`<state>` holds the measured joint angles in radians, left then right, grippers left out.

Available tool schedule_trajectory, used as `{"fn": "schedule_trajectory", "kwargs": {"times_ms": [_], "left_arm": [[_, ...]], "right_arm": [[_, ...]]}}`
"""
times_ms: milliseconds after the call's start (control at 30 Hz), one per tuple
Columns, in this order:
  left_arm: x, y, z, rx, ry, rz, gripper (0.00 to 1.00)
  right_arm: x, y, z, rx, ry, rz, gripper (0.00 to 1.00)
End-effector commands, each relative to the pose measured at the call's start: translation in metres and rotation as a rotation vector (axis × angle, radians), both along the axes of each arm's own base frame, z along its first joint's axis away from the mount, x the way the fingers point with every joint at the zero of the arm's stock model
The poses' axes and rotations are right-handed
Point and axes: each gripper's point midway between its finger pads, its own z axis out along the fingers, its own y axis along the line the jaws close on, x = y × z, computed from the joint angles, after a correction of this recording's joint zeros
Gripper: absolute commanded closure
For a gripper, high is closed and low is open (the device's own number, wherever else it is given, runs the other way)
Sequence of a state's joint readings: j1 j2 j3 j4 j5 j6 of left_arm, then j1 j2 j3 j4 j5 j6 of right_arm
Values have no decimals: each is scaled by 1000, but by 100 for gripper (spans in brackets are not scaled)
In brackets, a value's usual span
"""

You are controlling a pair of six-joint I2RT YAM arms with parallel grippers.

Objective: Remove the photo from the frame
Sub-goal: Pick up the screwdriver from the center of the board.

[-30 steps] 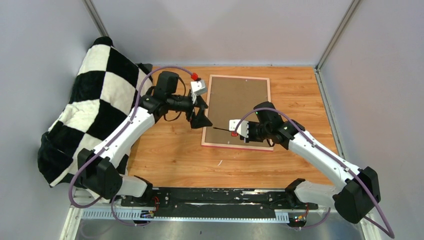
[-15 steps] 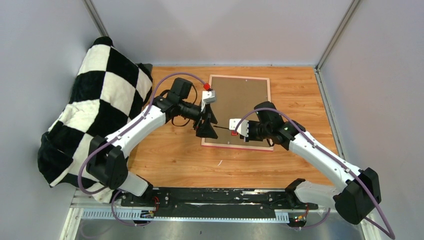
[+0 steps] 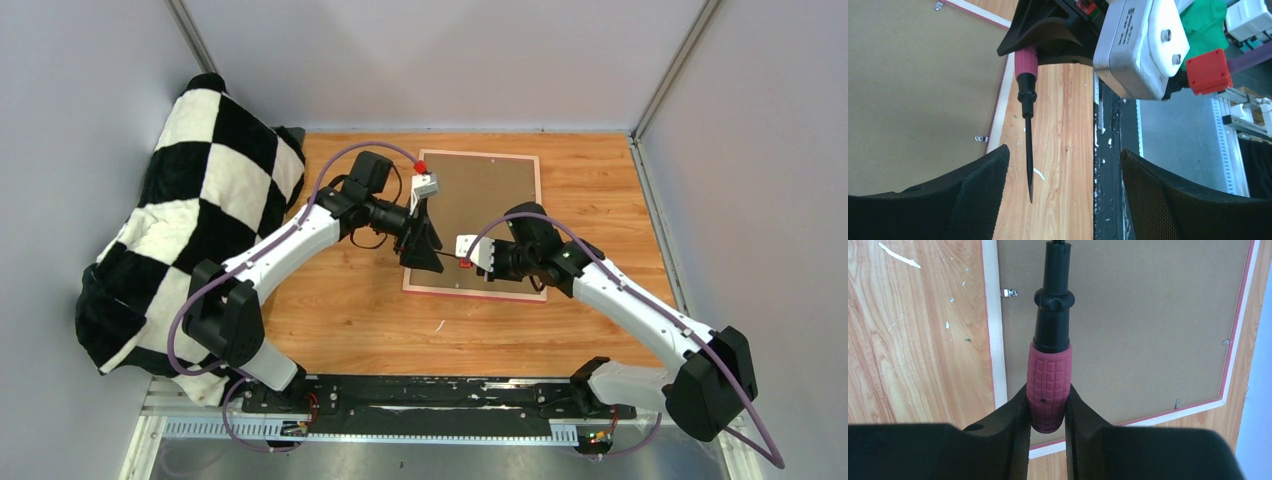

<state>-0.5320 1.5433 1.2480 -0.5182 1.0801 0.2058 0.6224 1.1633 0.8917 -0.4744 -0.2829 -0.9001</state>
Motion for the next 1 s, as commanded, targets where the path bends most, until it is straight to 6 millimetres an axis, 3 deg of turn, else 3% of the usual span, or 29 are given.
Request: {"fn": "schedule_trajectory", "kwargs": {"times_ms": [0,200,433,600,700,967], "left_arm": [[11,-10,7,-25,32,72,17],[22,-8,1,-1,-14,140,17],[17,-4,-2,12,-67,124,32],[14,-3,-6,40,-127,116,34],[14,-4,-7,47,-142,114,41],[13,-3,-17,103,-201,108,41]], "right_arm": [[-2,0,-7,-11,15,-14,100],[0,0,-7,-9,25,-34,100],[0,1,-8,-6,36,-38,100],[0,1,-7,-2,40,-42,100],[-1,2,-7,-1,44,-38,100],[-1,2,-4,9,39,-45,100]]}}
